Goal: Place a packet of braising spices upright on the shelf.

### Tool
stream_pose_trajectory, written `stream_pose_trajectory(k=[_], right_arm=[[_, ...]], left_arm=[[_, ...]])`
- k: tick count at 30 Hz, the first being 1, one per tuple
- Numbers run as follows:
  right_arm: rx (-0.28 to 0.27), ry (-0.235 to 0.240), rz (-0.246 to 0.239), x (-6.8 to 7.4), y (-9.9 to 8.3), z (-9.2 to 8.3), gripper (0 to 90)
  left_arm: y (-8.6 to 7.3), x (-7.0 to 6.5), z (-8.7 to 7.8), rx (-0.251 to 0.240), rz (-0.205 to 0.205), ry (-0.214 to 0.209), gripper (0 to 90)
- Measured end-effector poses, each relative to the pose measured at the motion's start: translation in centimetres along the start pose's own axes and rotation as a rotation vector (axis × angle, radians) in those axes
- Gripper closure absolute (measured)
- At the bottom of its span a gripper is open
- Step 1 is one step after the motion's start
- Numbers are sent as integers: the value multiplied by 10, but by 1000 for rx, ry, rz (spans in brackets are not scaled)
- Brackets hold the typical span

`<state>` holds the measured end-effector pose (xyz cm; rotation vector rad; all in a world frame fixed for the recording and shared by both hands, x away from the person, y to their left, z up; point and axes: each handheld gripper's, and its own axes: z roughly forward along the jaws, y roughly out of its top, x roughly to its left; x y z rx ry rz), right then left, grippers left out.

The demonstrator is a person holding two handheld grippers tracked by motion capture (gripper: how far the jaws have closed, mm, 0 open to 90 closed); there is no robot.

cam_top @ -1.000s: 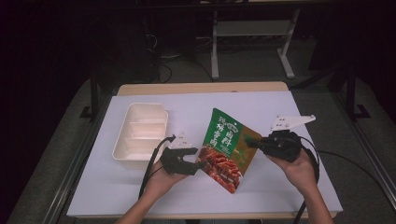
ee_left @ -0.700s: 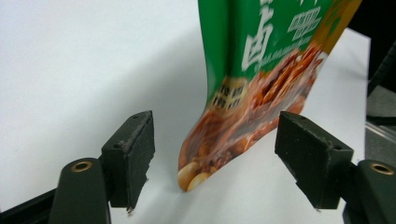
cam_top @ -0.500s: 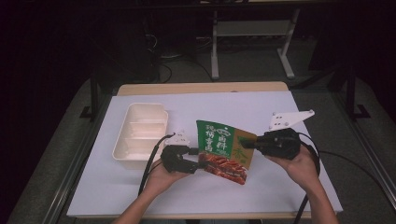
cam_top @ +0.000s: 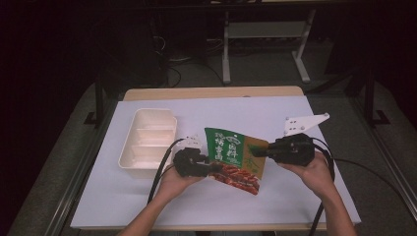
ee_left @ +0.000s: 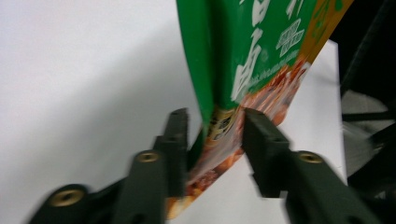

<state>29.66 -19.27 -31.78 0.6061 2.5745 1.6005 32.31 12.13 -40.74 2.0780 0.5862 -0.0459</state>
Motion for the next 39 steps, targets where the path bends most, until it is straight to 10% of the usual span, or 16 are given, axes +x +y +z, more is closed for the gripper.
stream_pose_trajectory(k=[13, 39], right_arm=[[-59, -61, 100, -18, -28, 5, 793], [-6, -39, 92, -16, -26, 30, 893]], left_arm=[[0, -8, -5, 7, 61, 23, 837], [-8, -17, -16, 22, 82, 52, 774]])
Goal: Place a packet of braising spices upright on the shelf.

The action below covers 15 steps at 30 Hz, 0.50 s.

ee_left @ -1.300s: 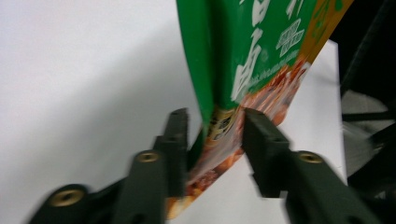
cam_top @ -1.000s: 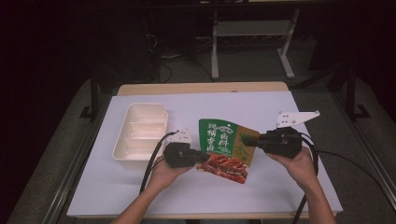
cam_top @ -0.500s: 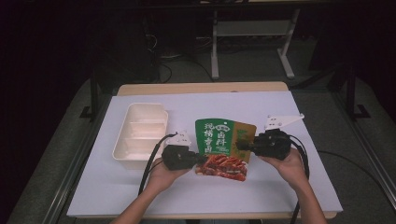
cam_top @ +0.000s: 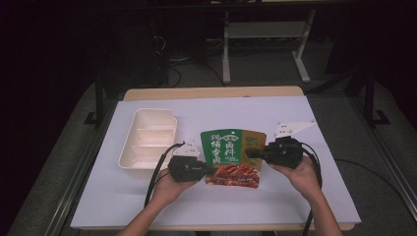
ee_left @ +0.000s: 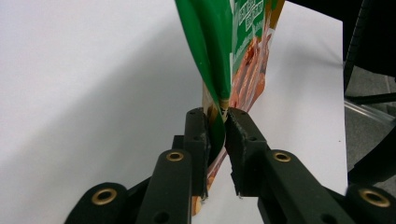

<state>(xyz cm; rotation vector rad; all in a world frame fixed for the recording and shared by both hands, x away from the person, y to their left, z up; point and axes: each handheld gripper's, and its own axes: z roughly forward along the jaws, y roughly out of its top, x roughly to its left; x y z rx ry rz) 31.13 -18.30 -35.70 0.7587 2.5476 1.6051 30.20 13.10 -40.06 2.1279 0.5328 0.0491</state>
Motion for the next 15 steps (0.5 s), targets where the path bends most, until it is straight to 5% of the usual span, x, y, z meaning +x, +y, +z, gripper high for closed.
stream_pose_trajectory(k=[6, 15], right_arm=[[4, 12, 4, 4, 4, -6, 895], [-6, -39, 2, 6, 14, -21, 896]], left_arm=[[-4, -2, -9, -4, -1, 24, 725], [-12, -9, -20, 3, 24, 51, 695]])
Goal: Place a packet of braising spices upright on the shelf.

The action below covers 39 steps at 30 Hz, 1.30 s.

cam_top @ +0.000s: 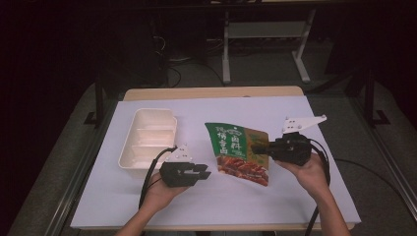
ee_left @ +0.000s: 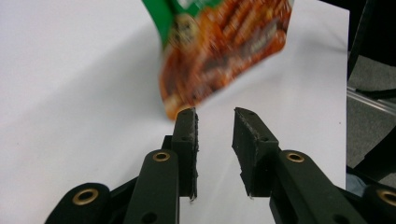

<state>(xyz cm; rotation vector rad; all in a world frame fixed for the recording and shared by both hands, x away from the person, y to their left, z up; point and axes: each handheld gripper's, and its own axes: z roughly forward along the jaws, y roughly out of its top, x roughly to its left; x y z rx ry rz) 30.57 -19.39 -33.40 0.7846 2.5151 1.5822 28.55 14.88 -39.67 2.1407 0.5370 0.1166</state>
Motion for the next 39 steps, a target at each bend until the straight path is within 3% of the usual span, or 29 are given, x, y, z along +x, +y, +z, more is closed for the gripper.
stream_pose_trajectory(k=[7, 21, 39], right_arm=[[-7, -48, 0, 2, 11, -3, 897], [-61, -33, -15, 11, 43, 15, 897], [-90, 19, -53, 24, 90, 54, 897]], left_arm=[[-10, -6, -8, 1, 12, 2, 668], [-38, -13, -19, 3, 25, -8, 550], [-61, -20, -30, 13, 51, -51, 511]])
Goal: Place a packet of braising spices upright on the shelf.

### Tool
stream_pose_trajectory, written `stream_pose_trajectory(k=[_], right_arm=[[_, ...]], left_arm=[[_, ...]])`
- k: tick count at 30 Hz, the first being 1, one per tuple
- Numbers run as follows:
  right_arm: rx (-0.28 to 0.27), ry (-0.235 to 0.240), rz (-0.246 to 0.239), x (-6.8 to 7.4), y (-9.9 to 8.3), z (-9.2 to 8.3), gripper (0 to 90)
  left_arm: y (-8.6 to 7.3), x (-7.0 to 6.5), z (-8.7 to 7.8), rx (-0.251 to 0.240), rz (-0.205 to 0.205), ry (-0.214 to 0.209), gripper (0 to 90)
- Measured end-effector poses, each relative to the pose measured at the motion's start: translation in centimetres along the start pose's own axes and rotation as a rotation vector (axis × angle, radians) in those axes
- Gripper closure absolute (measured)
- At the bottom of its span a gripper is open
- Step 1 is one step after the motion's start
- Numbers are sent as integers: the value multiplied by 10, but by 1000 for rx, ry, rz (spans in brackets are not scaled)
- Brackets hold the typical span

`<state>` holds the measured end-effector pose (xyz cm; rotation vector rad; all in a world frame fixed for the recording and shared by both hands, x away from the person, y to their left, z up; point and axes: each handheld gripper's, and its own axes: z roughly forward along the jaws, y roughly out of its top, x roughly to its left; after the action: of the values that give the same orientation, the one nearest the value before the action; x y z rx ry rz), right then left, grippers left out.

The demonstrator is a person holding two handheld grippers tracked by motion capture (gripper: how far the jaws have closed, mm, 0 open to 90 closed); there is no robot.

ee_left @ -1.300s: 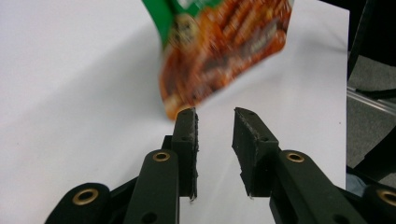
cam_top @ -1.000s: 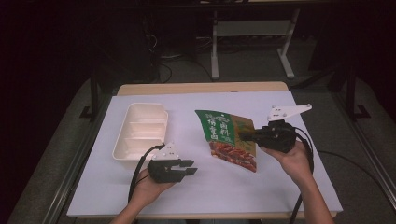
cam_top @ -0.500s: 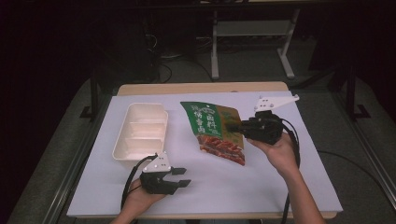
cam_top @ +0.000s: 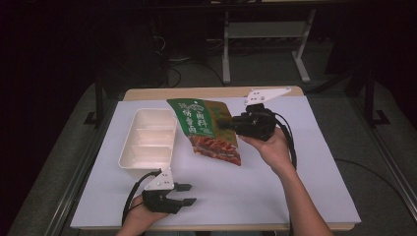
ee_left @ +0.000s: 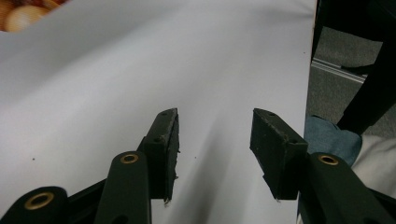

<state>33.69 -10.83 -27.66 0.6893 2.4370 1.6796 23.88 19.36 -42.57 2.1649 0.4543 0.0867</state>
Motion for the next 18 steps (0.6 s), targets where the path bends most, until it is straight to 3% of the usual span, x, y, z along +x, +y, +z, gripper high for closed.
stream_pose_trajectory(k=[18], right_arm=[[-35, 19, -29, 12, 45, 38, 897]], left_arm=[[-8, -5, -1, 2, 17, -28, 484]])
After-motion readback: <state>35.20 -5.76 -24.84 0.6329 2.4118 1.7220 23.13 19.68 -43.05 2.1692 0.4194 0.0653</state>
